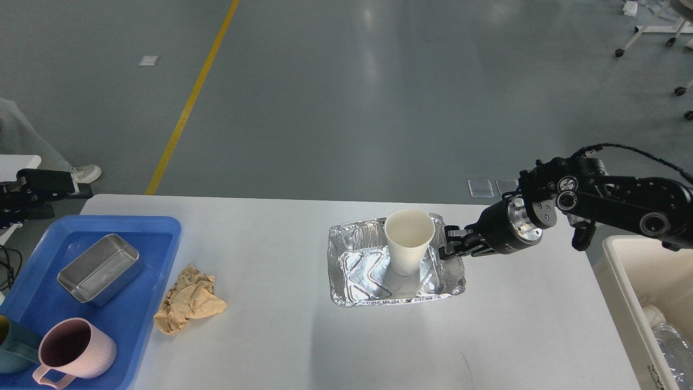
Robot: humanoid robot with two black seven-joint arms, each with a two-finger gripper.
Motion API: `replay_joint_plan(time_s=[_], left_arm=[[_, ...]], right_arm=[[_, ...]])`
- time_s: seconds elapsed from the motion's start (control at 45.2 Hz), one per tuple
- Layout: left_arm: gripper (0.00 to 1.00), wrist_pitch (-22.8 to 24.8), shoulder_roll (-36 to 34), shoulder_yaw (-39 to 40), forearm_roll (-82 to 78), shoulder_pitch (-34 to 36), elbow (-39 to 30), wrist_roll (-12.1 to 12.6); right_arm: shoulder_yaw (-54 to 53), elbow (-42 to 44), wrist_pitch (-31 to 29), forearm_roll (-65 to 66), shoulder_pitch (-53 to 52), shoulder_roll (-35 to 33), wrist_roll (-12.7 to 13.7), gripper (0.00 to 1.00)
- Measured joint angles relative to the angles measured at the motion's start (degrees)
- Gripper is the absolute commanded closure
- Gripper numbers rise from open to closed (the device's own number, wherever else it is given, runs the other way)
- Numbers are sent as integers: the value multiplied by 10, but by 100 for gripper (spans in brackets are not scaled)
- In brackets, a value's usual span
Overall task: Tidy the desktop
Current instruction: 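Reach the left gripper to the crumpled tan paper and grasp it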
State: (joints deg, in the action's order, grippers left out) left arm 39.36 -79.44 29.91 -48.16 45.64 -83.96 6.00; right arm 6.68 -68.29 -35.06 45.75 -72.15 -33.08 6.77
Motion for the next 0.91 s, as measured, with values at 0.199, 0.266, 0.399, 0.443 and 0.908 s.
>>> replay_joint_plan(time_s=[0.199, 0.266, 0.399, 0.443, 0.908], left_arm=[[17, 37, -50, 12, 0, 20, -6, 1], [17, 55, -65, 18, 0, 34, -6, 2], [17, 98, -97, 30, 0, 76, -6, 6], [17, 109, -105, 30, 1, 90, -6, 9], [17, 96, -101, -1, 0, 113, -4, 17]], right_arm=[[-10, 0, 0, 1, 6, 6, 0, 100], [-12, -1, 0, 1, 6, 11, 0, 100], [-12, -1, 0, 1, 5, 15, 0, 100], [-12, -2, 0, 2, 5, 16, 0, 100], [-11, 2, 0, 3, 3, 30, 1, 100]])
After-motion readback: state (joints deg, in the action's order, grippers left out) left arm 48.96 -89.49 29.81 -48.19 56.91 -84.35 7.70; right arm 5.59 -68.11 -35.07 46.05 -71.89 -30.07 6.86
